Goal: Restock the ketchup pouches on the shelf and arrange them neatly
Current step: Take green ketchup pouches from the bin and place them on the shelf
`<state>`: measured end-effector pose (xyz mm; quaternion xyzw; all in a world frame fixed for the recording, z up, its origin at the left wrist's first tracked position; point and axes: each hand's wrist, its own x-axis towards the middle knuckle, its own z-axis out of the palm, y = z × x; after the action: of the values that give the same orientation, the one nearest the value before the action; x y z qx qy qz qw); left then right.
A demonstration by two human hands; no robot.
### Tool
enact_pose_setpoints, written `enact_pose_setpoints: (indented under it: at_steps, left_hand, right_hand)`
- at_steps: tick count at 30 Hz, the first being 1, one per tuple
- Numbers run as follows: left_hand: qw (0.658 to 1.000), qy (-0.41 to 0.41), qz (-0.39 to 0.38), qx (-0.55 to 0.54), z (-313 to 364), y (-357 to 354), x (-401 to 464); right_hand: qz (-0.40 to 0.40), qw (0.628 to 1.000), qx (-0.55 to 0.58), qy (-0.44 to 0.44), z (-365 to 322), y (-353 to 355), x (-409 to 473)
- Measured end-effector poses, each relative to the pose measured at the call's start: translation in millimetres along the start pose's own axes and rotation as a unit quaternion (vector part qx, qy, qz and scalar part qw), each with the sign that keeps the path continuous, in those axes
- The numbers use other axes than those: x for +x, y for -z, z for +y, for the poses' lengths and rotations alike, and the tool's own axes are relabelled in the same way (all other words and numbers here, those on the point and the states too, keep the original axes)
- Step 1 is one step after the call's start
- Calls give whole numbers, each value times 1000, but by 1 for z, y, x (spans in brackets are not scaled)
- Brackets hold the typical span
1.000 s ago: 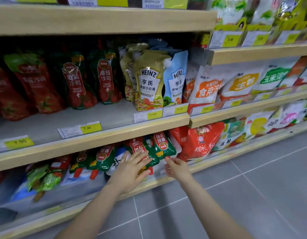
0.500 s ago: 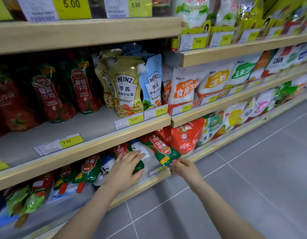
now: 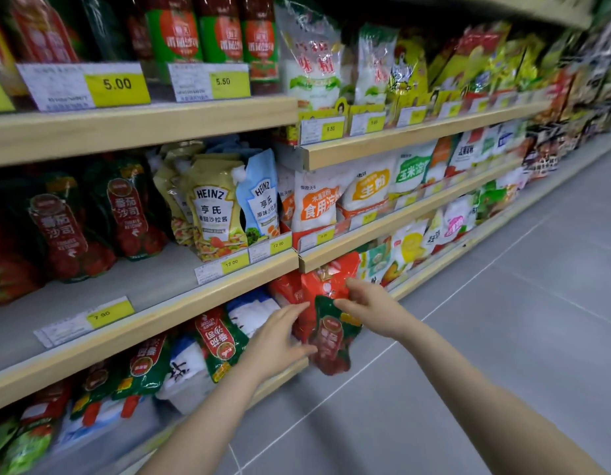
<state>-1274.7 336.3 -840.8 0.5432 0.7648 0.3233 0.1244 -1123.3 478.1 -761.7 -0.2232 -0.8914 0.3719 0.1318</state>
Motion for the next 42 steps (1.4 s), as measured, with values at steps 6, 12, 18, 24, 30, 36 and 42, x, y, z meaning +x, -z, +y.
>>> enact_pose_setpoints:
  at_steps: [6, 12, 18, 24, 30, 36, 42]
  left_hand:
    - [976, 77, -119, -167, 12, -35, -14]
    - [969, 112, -91, -198, 14, -35, -20]
    - [971, 122, -41, -199, 15, -4, -27]
    - [975, 119, 27, -184, 26, 18, -27]
    - [970, 124, 59, -199, 15, 32, -37]
    - [971, 101, 115, -183, 10, 55, -54]
    - [981, 47, 165, 96, -39, 153, -89]
  right_hand:
    - [-109, 992, 65, 19, -4, 12, -17]
    - [-58, 978, 201, 9, -29, 11, -9]
    - [84, 942, 324, -27, -41, -14, 3]
    - [10, 957, 287, -39, -37, -54, -8]
    - [29, 938, 340, -54, -55, -48, 2]
    - [110, 960, 249, -68, -75, -93, 1]
    - [113, 963, 245, -3, -122, -93, 30]
